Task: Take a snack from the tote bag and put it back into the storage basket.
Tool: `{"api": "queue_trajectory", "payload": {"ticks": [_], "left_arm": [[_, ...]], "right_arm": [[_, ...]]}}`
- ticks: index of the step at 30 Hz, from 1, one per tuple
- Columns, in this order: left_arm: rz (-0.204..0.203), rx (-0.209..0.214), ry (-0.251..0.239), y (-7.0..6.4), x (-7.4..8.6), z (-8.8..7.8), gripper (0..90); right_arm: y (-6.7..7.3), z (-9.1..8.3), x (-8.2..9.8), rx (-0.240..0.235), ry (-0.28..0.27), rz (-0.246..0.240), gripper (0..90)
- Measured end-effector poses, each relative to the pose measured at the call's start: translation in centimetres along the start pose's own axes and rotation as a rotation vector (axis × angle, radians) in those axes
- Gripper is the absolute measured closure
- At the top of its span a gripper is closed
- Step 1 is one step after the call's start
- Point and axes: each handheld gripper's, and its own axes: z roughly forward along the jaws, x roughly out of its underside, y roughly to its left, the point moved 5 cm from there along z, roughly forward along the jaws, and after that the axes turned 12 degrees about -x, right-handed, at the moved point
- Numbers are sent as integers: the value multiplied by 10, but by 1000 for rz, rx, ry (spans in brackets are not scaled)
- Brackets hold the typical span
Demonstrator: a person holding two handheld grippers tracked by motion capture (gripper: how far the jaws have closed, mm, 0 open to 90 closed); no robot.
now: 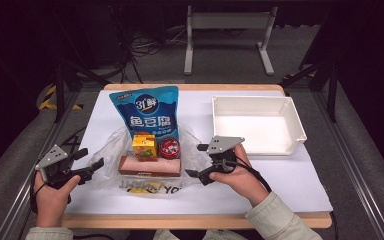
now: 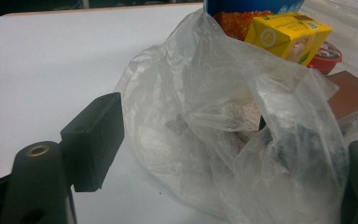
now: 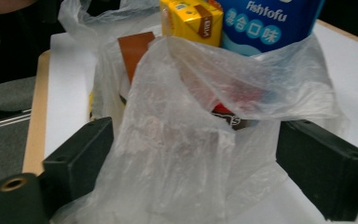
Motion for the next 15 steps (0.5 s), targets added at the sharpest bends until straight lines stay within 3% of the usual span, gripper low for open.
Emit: {"api": "queue_trajectory", "payload": {"ticks": [6, 15], "left_arm": [[2, 11, 14, -2, 3, 5, 231], [-1, 16, -6, -3, 0, 2, 194]], "right_arm": [[0, -4, -7, 13, -65, -11, 76], [8, -14, -11, -7, -72, -15, 87]]}}
